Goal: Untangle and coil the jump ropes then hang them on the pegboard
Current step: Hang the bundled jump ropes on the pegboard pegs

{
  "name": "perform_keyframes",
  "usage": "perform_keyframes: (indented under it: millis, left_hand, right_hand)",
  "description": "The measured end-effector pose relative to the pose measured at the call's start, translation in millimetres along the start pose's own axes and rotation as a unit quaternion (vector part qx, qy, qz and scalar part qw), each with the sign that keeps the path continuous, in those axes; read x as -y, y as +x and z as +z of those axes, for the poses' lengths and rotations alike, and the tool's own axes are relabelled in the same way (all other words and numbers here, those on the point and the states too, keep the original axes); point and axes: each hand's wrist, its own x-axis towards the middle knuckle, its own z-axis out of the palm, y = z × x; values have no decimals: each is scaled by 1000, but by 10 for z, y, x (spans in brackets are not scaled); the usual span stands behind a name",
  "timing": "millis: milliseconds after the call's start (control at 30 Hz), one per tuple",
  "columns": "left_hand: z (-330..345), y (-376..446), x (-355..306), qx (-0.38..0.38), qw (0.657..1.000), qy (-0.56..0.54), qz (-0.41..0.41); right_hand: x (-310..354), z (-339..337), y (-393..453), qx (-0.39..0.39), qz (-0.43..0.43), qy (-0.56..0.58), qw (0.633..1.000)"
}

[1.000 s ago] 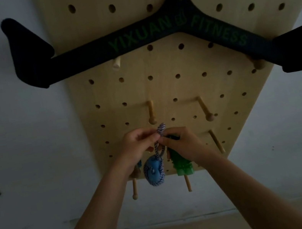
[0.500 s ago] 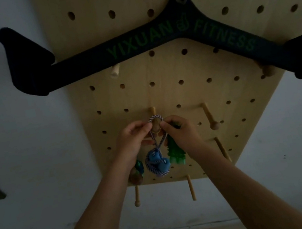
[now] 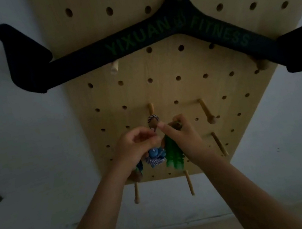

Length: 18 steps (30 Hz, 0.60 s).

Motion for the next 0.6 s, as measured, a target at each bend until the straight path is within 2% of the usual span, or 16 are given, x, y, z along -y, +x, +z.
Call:
perform_keyframes:
  millis: [67,267,500,600]
  left_hand:
    - [15,-80,16,47,999,8,-9]
    - [26,-217,121,116,991,-36,-51]
    - [-41,-289,297,59,991,-86,-80]
    - [-96,-321,324,87,989,-89,-83]
  right_hand:
    - [-7,44,-70,0,0,-22,1000]
    - [-80,110,-210,28,-32,-29,999]
    - [-160,95,-272,73,-26,23,997]
    - [-97,23,-302,43,-32,28,998]
